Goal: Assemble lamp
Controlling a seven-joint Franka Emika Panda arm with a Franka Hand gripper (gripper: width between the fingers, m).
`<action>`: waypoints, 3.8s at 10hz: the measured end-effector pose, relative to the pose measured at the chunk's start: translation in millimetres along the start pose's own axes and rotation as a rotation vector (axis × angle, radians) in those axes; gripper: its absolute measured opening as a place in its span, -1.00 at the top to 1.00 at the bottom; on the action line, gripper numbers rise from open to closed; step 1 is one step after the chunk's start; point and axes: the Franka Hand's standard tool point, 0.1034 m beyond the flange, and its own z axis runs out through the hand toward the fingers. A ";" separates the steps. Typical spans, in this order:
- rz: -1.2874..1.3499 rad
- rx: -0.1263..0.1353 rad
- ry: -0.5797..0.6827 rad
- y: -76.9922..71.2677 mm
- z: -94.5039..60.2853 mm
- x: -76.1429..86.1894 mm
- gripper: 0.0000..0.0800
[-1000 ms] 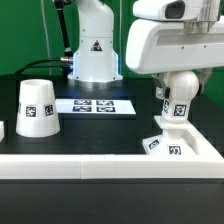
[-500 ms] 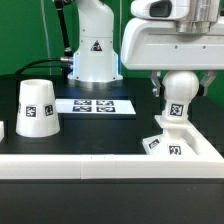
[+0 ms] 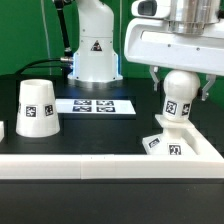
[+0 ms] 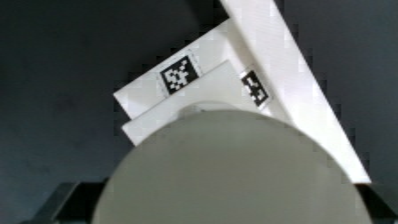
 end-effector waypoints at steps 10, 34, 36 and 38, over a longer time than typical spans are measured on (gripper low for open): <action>0.671 0.060 -0.085 0.5 0.0 0.1 -0.44; -1.604 -0.026 0.064 -3.5 -5.0 4.7 -0.75; -1.824 -0.059 0.047 -7.3 -1.5 1.4 -0.75; -2.005 -0.110 0.042 -11.6 -0.6 -0.1 -0.75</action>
Offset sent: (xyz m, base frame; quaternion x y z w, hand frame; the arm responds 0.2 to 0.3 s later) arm 0.0000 0.0000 0.0000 0.0000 0.0000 0.1938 0.9810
